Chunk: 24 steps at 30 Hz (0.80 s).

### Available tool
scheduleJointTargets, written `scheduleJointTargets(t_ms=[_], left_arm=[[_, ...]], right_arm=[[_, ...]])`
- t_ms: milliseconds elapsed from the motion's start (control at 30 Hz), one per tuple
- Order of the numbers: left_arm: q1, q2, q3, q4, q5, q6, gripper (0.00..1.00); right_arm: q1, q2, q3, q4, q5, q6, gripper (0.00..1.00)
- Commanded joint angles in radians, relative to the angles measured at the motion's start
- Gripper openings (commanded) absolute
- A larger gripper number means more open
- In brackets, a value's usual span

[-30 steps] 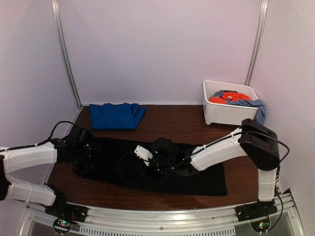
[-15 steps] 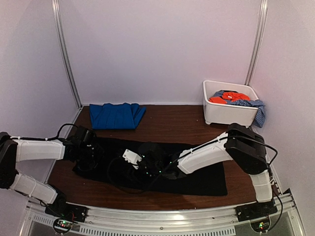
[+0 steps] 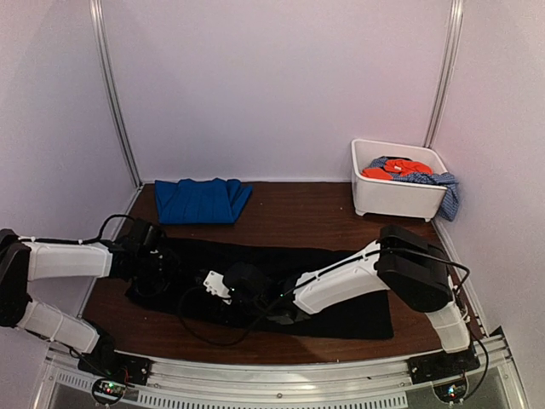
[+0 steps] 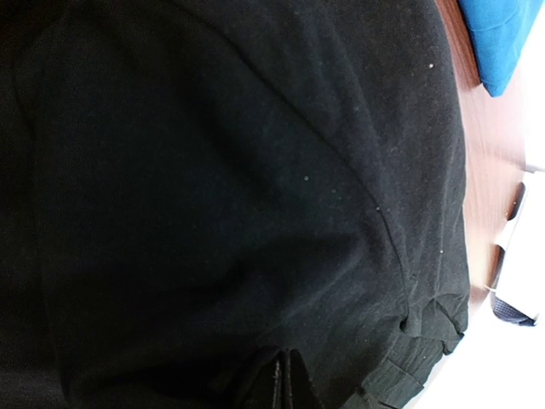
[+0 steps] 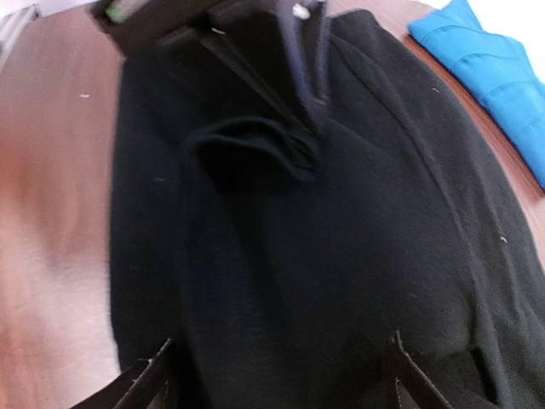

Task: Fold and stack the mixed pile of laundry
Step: Smooth out the rectangle-folded T-shirt at the center of the board.

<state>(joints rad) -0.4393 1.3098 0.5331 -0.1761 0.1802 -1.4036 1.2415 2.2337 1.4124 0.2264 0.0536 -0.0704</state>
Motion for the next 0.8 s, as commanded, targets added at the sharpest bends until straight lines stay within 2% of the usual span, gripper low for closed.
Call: scheduleJointTargets(t_ms=[0, 100, 200, 367, 533, 767], left_arm=[[0.007, -0.029, -0.009, 0.019, 0.001, 0.022, 0.0], [0.007, -0.046, -0.011, 0.0, -0.011, 0.025, 0.0], [0.01, -0.071, -0.009, -0.024, -0.028, 0.027, 0.0], [0.007, -0.134, 0.038, -0.054, -0.085, 0.093, 0.0], [0.007, -0.13, 0.103, -0.107, -0.143, 0.137, 0.0], [0.007, 0.064, 0.166, -0.054, -0.082, 0.197, 0.0]], right_arm=[[-0.005, -0.004, 0.026, -0.042, 0.219, 0.043, 0.74], [-0.004, -0.044, -0.01, -0.021, 0.223, 0.04, 0.62], [-0.004, -0.091, -0.068, 0.013, 0.157, 0.015, 0.5], [-0.011, -0.107, -0.121, 0.043, -0.03, -0.049, 0.01], [-0.048, -0.113, -0.136, 0.047, -0.203, -0.009, 0.0], [-0.122, -0.108, -0.142, 0.071, -0.378, 0.135, 0.0]])
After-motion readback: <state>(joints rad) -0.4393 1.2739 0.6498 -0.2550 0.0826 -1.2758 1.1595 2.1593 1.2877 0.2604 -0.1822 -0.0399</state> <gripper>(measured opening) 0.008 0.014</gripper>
